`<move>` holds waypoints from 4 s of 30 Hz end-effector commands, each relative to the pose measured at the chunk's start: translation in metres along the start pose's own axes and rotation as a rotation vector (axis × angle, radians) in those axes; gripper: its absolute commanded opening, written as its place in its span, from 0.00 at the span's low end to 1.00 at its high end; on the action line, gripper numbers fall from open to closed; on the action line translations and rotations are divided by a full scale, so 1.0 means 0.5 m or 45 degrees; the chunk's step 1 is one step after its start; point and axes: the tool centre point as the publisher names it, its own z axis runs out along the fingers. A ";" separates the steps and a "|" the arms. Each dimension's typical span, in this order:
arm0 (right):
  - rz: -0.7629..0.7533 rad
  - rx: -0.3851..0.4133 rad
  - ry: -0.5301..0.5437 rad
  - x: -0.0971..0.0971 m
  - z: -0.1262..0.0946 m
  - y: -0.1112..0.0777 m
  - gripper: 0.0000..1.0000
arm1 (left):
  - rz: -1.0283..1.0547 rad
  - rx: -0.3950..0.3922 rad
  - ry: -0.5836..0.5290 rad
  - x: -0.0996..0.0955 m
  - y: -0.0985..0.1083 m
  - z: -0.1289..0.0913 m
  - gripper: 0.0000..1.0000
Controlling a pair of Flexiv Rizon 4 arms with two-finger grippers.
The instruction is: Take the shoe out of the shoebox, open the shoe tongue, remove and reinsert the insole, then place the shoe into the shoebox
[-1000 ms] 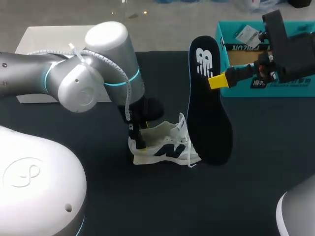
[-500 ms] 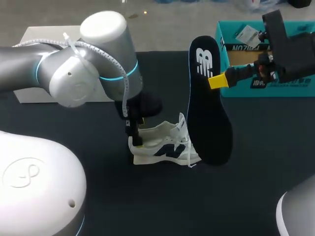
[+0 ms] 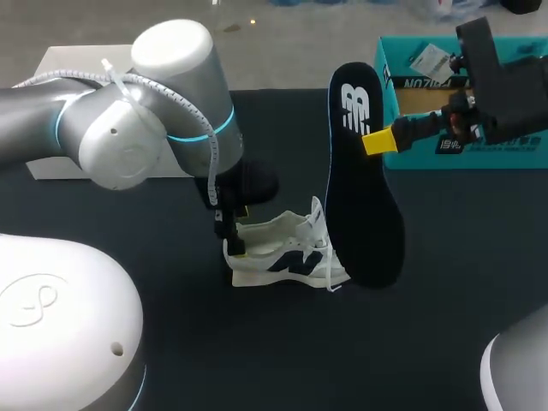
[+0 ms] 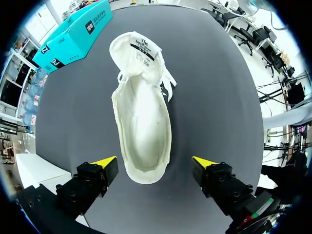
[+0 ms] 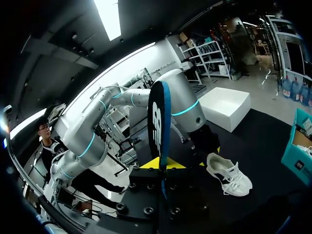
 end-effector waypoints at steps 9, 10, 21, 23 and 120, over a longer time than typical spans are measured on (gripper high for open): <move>0.002 0.007 0.001 -0.003 0.006 0.006 0.00 | 0.000 -0.004 -0.002 0.001 -0.001 -0.001 1.00; 0.002 0.007 0.001 -0.003 0.006 0.006 0.00 | 0.000 -0.004 -0.002 0.001 -0.001 -0.001 1.00; 0.002 0.007 0.001 -0.003 0.006 0.006 0.00 | 0.035 -0.065 -0.028 -0.008 -0.004 -0.039 1.00; 0.002 0.007 0.001 -0.003 0.006 0.006 0.00 | 0.036 -0.065 -0.026 -0.014 -0.006 -0.047 1.00; 0.002 0.007 0.001 -0.003 0.006 0.006 0.00 | -0.008 0.029 0.093 -0.081 -0.160 0.128 0.00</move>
